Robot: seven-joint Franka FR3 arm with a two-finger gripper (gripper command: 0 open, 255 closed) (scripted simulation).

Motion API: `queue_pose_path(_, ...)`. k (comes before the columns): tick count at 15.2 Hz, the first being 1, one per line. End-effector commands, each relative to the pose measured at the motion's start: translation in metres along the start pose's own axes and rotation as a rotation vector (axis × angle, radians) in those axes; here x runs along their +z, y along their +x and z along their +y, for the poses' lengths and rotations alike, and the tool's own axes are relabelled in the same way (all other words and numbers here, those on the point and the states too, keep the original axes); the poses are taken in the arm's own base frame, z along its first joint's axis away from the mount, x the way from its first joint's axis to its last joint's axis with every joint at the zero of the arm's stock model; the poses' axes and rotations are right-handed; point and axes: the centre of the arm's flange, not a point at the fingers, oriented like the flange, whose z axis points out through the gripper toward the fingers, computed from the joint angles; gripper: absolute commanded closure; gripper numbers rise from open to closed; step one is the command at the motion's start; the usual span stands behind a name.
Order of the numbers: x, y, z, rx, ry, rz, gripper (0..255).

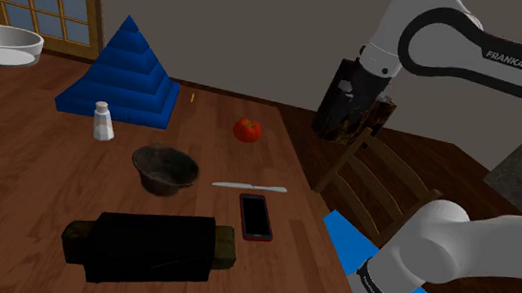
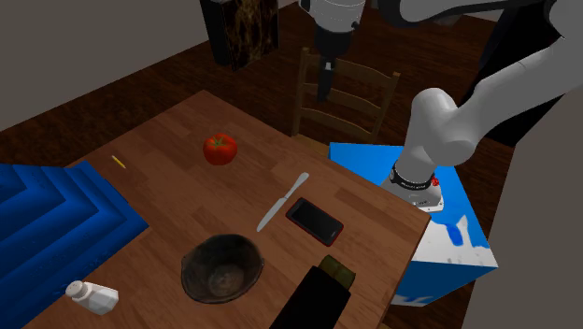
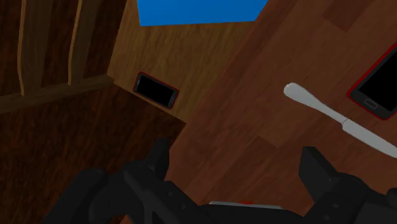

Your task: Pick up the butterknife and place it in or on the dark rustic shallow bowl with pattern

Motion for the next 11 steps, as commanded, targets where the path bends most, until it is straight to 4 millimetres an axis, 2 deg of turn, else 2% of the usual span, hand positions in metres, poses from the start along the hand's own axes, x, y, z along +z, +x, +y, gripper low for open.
queue_pose_path(1, 0.000, 0.000, 0.000, 0.000, 0.000, 0.000, 0)
queue_pose_path(6, 0.050, 0.038, -0.019, -0.248, 0.072, -0.026, 0)
queue_pose_path(11, 0.098, 0.068, -0.050, -0.495, 0.144, -0.052, 0)
